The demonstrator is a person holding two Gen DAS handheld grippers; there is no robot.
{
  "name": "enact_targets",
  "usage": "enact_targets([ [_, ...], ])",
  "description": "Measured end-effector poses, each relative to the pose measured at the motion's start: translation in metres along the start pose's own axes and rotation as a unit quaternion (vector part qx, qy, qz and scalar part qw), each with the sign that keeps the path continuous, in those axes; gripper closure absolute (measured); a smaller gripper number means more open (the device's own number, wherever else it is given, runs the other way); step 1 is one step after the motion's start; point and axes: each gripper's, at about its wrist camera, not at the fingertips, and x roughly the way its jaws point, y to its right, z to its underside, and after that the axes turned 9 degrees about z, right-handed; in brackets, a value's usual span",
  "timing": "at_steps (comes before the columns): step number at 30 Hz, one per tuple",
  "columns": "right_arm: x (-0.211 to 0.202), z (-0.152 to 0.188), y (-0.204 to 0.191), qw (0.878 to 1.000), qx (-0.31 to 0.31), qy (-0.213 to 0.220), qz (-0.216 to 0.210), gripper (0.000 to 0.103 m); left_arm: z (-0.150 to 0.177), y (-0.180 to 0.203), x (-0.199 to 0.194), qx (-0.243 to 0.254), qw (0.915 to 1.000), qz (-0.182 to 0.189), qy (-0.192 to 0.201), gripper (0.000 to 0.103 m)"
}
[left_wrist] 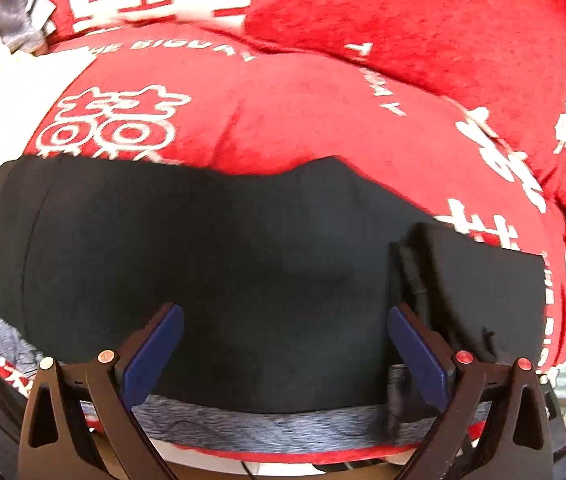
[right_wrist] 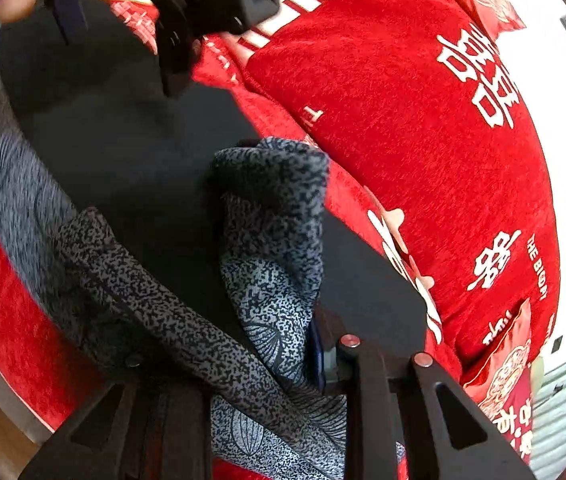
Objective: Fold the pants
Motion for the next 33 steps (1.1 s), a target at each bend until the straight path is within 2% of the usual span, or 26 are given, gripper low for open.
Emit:
enact_targets([
  [2,-0.002,-0.004,0.005,1.000,0.021,0.001,-0.004,0.077,-0.002,0.011,-0.002,0.010,0.9999,0.011,0.006,0.001],
  [4,-0.001,-0.008,-0.002,1.000,0.016,-0.003,-0.002,0.077,-0.005,0.018,-0.003,0.018,0.9997,0.015,0.007,0.001],
  [7,0.003,-0.005,-0.015,1.000,-0.003,-0.020,0.020,0.069,-0.008,0.023,-0.004,0.027,0.9995,0.018,0.006,0.001],
  [9,-0.004,-0.008,-0.014,0.999,-0.002,-0.022,0.024,0.048,-0.009,0.025,-0.004,0.032,0.9993,0.021,0.004,0.001],
  [10,-0.009,-0.008,-0.010,1.000,0.006,-0.023,0.014,0.041,-0.010,0.026,-0.004,0.035,0.9992,0.021,0.002,0.001],
  [11,-0.016,-0.007,-0.004,1.000,0.017,-0.023,-0.002,0.027,-0.010,0.028,-0.003,0.036,0.9991,0.020,0.002,0.001],
  [12,-0.023,-0.006,0.003,0.999,0.034,-0.024,-0.024,0.021,-0.010,0.030,-0.003,0.037,0.9991,0.020,0.001,0.001],
  [15,-0.048,0.004,0.035,0.987,0.106,-0.027,-0.121,0.022,-0.011,0.036,-0.001,0.046,0.9986,0.025,-0.003,0.001],
  [16,-0.055,0.011,0.052,0.975,0.144,-0.025,-0.166,0.021,-0.010,0.041,-0.001,0.053,0.9983,0.025,-0.004,0.001],
  [18,-0.057,0.022,0.077,0.964,0.191,-0.026,-0.183,0.021,-0.006,0.050,0.002,0.066,0.9974,0.025,-0.008,0.001],
  [22,-0.023,0.057,0.122,0.938,0.292,-0.088,-0.163,0.021,0.010,0.070,0.013,0.111,0.9935,0.013,-0.021,0.001],
  [23,-0.012,0.064,0.128,0.929,0.313,-0.107,-0.165,0.021,0.015,0.073,0.016,0.121,0.9924,0.005,-0.024,0.001],
  [24,0.002,0.075,0.134,0.913,0.341,-0.129,-0.182,0.021,0.021,0.076,0.021,0.135,0.9903,-0.013,-0.029,0.001],
  [26,0.019,0.088,0.132,0.894,0.362,-0.154,-0.216,0.021,0.034,0.077,0.031,0.158,0.9853,-0.052,-0.037,0.001],
  [27,0.025,0.092,0.129,0.889,0.362,-0.165,-0.226,0.021,0.040,0.076,0.034,0.168,0.9830,-0.061,-0.042,0.001],
  [28,0.028,0.094,0.123,0.891,0.352,-0.177,-0.227,0.021,0.044,0.075,0.036,0.171,0.9825,-0.058,-0.045,0.001],
  [30,0.028,0.091,0.121,0.900,0.331,-0.179,-0.218,0.021,0.049,0.068,0.035,0.162,0.9846,-0.049,-0.045,0.001],
  [31,0.025,0.088,0.123,0.901,0.328,-0.178,-0.220,0.021,0.050,0.066,0.035,0.158,0.9855,-0.046,-0.044,0.001],
  [33,0.022,0.084,0.131,0.896,0.343,-0.166,-0.226,0.021,0.050,0.064,0.036,0.152,0.9865,-0.043,-0.045,0.001],
])
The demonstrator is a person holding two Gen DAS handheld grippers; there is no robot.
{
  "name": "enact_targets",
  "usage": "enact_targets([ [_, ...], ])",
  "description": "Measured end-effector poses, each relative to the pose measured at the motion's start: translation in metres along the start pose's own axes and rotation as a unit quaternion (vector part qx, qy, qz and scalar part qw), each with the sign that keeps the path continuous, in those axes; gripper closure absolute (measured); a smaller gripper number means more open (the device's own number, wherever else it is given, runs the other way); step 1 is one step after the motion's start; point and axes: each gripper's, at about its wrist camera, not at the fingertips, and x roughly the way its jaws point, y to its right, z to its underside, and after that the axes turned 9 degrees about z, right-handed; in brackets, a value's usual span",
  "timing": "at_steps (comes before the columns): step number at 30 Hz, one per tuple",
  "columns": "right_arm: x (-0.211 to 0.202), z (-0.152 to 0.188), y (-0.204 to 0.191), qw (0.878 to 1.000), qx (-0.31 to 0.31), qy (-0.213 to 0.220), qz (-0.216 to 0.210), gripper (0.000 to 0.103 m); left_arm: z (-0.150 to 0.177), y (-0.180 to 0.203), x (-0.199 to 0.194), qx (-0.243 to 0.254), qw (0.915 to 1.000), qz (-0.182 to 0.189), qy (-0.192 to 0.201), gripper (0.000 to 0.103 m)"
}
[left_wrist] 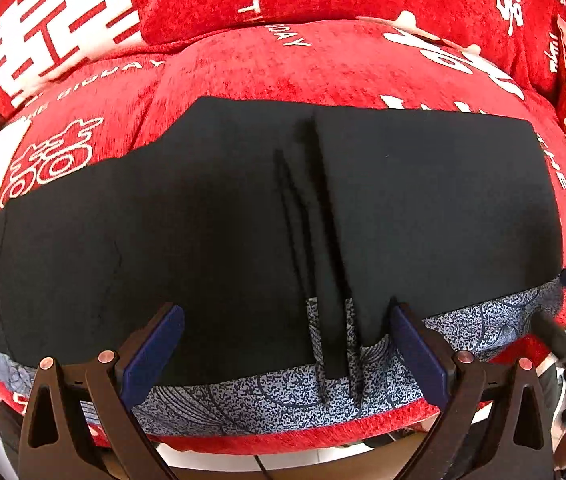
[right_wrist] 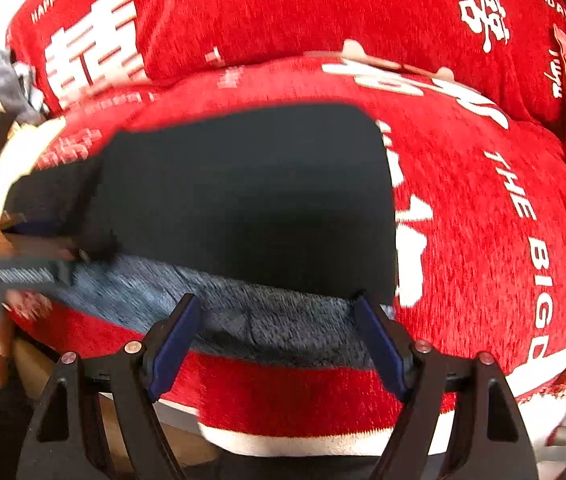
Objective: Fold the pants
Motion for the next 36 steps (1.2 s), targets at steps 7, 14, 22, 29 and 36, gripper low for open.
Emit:
enact_targets([
  [7,0.039,-0.062,-0.004,0.998,-0.038,-0.002,0.059,0.019,0.004,0.003,0.001,-0.002,0.9999,-0.013,0.011,0.000],
  [14,0.078,-0.103,-0.006,0.995,-0.038,-0.036,0.084,0.001,0.005,-0.002,0.004,-0.017,0.9998,-0.001,0.010,0.000],
  [22,0.052,-0.058,-0.014,0.993,-0.036,-0.011,0.111,0.001,0.006,-0.004,0.005,-0.016,0.9998,0.009,0.012,0.000],
  [29,0.019,-0.010,-0.011,0.994,0.000,-0.007,0.106,0.001,0.007,-0.009,0.000,-0.011,0.9997,0.019,0.010,0.000],
  [36,-0.007,-0.030,-0.017,0.995,0.028,0.023,0.092,0.001,0.002,-0.031,-0.026,-0.047,0.9976,0.016,0.048,0.000],
])
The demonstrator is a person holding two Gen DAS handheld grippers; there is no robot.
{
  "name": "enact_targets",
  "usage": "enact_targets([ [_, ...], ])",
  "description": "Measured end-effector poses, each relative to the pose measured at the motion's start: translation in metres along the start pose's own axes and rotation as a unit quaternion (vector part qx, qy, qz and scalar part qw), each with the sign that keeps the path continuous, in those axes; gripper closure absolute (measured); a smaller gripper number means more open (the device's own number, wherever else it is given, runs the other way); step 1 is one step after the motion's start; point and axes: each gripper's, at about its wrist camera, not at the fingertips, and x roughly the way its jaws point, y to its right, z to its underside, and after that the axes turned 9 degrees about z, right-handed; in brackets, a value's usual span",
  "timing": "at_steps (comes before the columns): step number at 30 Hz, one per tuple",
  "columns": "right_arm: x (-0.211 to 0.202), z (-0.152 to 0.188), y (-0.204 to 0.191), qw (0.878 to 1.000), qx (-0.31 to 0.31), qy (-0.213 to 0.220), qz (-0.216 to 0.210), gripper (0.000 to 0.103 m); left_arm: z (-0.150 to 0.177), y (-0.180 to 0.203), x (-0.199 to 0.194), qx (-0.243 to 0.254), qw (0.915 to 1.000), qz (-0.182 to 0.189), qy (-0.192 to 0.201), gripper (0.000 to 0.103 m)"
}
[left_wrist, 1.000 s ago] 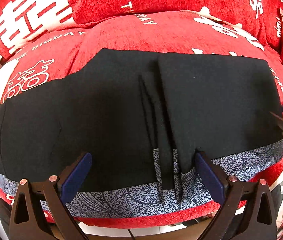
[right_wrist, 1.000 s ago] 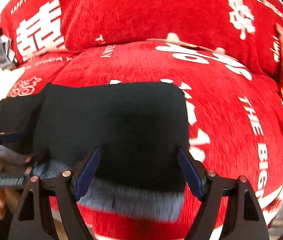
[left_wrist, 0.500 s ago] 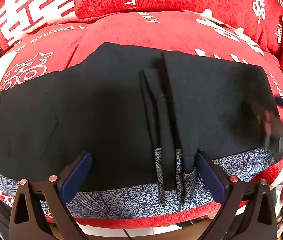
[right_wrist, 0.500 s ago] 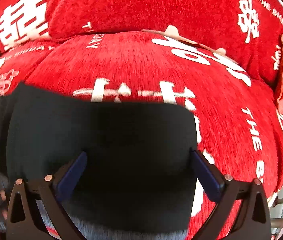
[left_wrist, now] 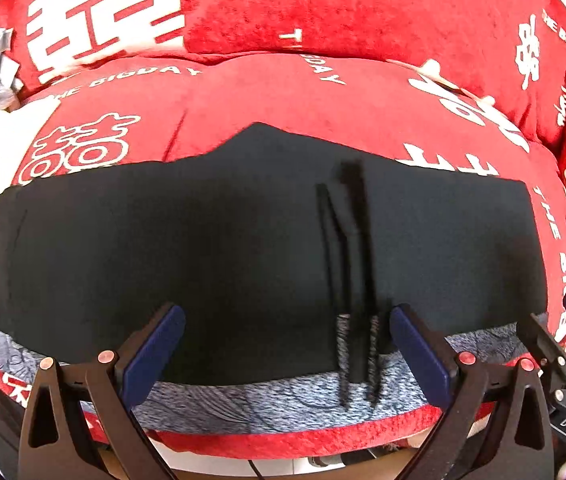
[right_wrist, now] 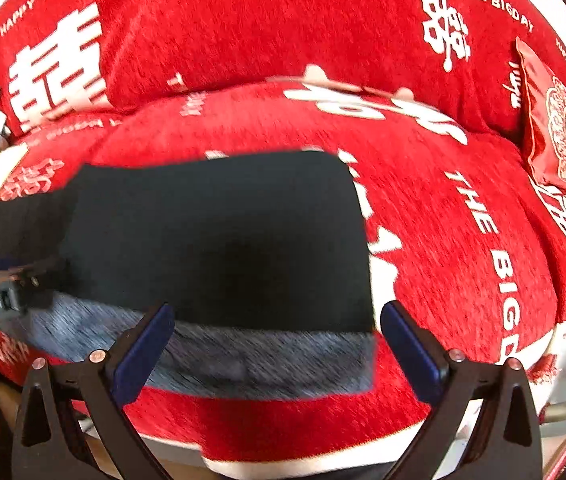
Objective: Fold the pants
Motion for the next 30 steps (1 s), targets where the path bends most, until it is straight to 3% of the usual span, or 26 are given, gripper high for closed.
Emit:
enact_targets([
  [6,0.024,0.008,-0.037,0.999,-0.033,-0.033,0.016,0.001,0.013,-0.004,0.010,0.013,0.9998,-0.008,-0.013,0.000],
  [7,0.022,0.015,-0.040,0.999,-0.036,-0.016,0.025,0.001,0.014,-0.005,0.008,0.014,0.9998,-0.008,-0.012,0.000],
  [13,0.006,0.018,-0.038,0.999,-0.032,-0.014,0.004,0.000,0.015,-0.010,-0.006,0.000,1.0000,-0.006,0.002,0.000],
  [18,0.013,0.018,-0.054,0.998,-0.046,-0.030,-0.015,0.001,0.019,-0.017,0.013,0.011,0.9980,-0.054,-0.030,0.000],
  [20,0.014,0.017,-0.062,0.998,-0.061,-0.033,0.000,0.000,0.021,-0.027,0.013,-0.010,0.9986,-0.039,-0.035,0.000],
  [22,0.006,0.010,-0.063,0.998,-0.054,-0.017,-0.019,0.000,0.021,-0.038,0.002,-0.026,0.9991,-0.025,-0.020,0.000],
  [27,0.005,-0.020,-0.085,0.998,-0.060,0.006,-0.025,0.000,0.011,-0.064,-0.009,-0.058,0.9967,-0.057,0.009,0.000],
  [30,0.020,-0.043,-0.109,0.998,-0.052,-0.003,-0.041,0.000,0.007,-0.088,-0.011,-0.093,0.9929,-0.073,0.014,0.000],
])
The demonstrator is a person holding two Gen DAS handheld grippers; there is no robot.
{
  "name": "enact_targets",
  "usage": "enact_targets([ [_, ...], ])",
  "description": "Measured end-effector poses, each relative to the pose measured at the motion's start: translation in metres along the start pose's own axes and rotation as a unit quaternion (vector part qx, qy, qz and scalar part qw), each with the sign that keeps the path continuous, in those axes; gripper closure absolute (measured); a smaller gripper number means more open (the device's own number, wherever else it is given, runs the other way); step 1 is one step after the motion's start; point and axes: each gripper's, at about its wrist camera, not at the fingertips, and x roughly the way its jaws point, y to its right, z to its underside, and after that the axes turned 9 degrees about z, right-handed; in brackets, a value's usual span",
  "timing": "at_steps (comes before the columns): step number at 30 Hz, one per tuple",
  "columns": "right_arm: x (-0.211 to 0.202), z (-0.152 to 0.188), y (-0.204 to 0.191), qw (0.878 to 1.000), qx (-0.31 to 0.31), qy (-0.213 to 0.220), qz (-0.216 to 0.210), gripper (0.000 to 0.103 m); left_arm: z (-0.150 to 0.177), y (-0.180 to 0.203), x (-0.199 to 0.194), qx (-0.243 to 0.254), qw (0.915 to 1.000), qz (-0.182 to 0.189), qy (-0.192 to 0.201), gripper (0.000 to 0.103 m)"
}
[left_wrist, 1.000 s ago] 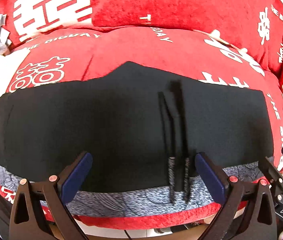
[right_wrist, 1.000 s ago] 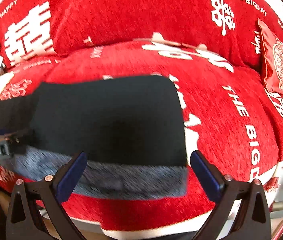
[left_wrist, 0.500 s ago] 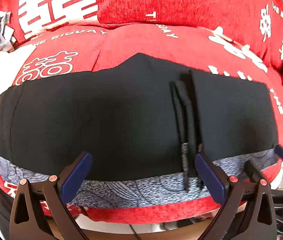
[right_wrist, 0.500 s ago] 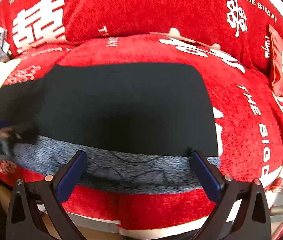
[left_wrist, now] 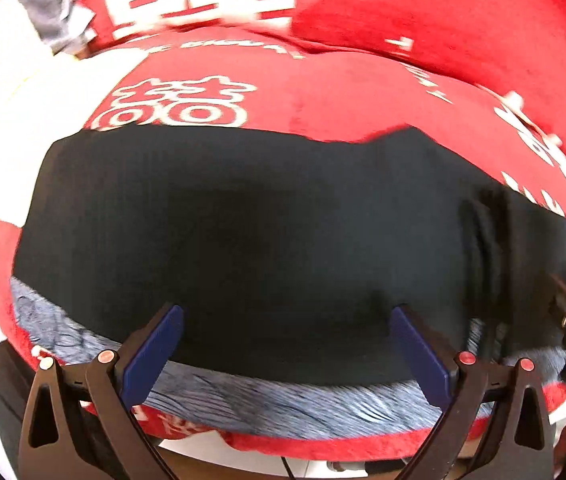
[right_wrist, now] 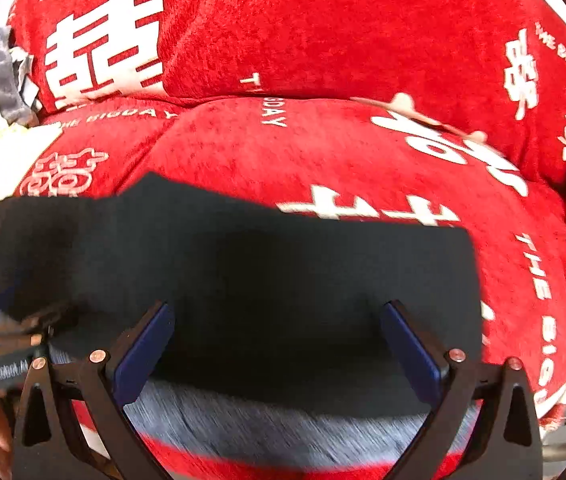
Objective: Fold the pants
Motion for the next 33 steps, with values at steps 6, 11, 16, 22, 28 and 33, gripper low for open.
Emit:
enact_targets([
  [6,0.044,-0.015,-0.038,0.999,0.004,-0.047,0.004,0.000,-0.003,-0.037,0.015,-0.021,0.9979,-0.059,-0.020,0.000],
  [11,0.027,0.019,-0.068,0.997,-0.068,-0.002,0.041,0.000,0.010,-0.046,0.011,-0.004,0.9987,-0.050,-0.007,0.000],
  [16,0.006,0.053,-0.075,0.995,-0.091,0.000,0.039,0.000,0.023,-0.051,0.005,0.007,0.9990,-0.043,-0.008,0.000],
  [22,-0.014,0.056,-0.073,0.996,-0.085,-0.008,0.026,0.000,0.018,-0.070,-0.021,-0.015,0.9995,-0.022,0.020,0.000],
  [28,-0.025,0.023,-0.107,0.994,-0.102,0.031,0.003,0.000,-0.005,-0.115,-0.027,-0.065,0.9964,-0.035,0.041,0.000],
  [33,-0.003,0.004,-0.146,0.991,-0.127,0.021,-0.019,0.000,0.001,-0.126,-0.017,-0.050,0.9970,-0.050,0.034,0.000],
])
